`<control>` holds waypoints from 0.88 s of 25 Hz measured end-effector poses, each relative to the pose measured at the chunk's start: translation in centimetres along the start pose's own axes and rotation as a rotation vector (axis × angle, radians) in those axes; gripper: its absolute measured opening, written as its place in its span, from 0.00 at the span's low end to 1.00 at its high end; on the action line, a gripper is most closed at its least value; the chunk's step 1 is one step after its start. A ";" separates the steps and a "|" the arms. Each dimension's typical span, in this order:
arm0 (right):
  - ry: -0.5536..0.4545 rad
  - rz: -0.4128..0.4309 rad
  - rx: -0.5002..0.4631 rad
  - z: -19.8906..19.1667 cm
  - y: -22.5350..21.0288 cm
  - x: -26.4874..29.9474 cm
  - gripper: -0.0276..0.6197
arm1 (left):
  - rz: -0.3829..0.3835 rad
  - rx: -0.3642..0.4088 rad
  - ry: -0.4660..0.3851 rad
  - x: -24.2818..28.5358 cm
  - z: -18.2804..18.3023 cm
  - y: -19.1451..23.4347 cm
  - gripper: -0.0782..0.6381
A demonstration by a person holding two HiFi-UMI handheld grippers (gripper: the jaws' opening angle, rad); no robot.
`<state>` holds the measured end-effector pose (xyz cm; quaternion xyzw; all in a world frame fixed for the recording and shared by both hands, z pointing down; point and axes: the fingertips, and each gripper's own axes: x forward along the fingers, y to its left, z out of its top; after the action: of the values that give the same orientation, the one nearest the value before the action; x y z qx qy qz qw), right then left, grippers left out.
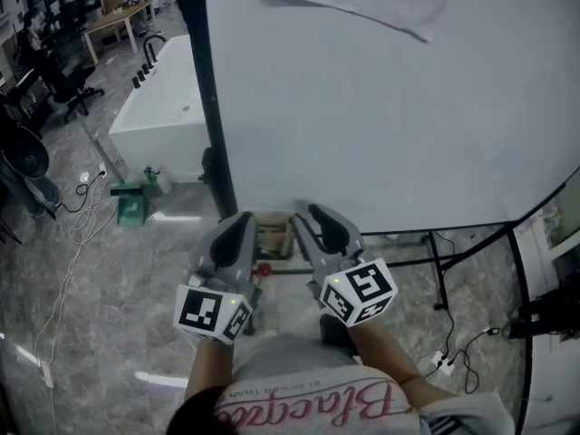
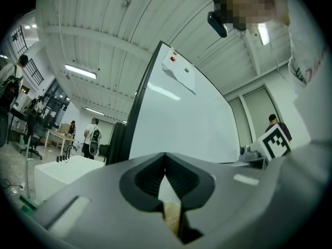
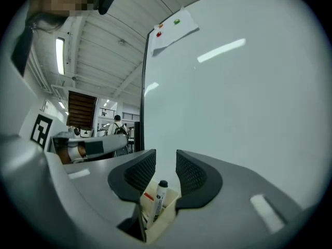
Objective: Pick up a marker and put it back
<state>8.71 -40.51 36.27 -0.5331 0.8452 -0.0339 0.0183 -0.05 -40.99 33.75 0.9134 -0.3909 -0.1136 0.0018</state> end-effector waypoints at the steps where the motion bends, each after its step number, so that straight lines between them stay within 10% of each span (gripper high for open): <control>1: -0.023 -0.006 -0.003 0.8 0.0 -0.4 0.20 | -0.003 0.000 -0.002 0.1 0.1 -0.1 0.11; 7: -0.066 -0.046 -0.039 2.4 0.0 -2.4 0.05 | -0.024 0.000 -0.005 0.4 0.2 -0.9 0.11; 22: -0.025 -0.053 -0.046 1.4 0.5 -3.9 0.05 | -0.041 0.006 -0.006 0.2 0.4 -2.1 0.11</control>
<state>10.06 -36.83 34.82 -0.5559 0.8311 -0.0082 0.0155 1.52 -39.66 33.15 0.9208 -0.3725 -0.1152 -0.0045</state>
